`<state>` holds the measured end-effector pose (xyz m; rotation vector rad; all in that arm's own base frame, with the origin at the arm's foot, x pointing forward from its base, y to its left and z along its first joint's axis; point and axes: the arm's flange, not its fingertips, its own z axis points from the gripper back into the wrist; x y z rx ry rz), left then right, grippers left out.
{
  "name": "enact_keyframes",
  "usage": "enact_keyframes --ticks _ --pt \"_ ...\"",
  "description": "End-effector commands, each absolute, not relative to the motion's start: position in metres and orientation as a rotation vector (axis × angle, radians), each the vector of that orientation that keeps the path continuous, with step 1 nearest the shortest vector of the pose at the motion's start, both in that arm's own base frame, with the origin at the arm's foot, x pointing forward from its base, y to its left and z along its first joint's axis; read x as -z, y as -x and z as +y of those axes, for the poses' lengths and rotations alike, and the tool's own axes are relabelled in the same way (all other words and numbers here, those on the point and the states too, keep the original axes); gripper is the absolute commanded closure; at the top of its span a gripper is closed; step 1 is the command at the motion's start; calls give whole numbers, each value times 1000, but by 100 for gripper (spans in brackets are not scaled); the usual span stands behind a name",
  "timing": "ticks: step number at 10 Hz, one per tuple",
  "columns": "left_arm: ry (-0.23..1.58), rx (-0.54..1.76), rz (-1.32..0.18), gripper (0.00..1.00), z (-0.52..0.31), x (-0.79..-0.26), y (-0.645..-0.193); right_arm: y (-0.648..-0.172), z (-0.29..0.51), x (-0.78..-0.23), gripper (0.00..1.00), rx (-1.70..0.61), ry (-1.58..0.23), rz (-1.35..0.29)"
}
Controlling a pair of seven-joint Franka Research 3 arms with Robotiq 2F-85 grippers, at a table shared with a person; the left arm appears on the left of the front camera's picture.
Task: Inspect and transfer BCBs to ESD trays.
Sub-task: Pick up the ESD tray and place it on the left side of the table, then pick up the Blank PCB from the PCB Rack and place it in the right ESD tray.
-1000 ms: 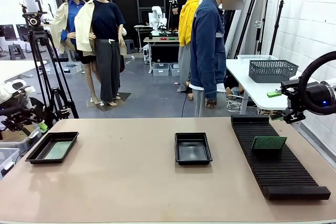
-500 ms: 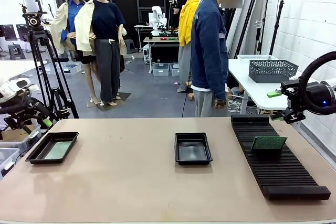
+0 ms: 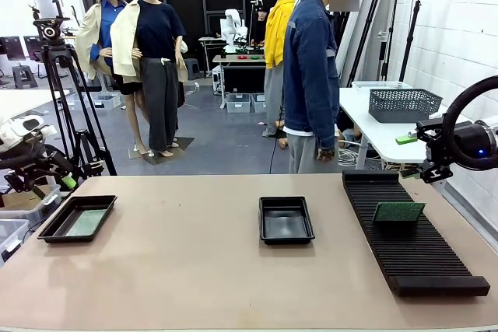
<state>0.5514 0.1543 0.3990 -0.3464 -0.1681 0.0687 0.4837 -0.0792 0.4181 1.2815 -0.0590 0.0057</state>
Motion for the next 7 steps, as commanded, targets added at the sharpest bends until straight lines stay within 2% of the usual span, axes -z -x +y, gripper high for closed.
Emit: enact_keyframes --ticks 1,7 --pt "346 -57 -174 0 157 -400 -550 -481 -77 -418 0 -3 -1277 -64" --pt "346 -57 -174 0 157 -400 -550 -481 -77 -418 0 -3 -1277 -64"
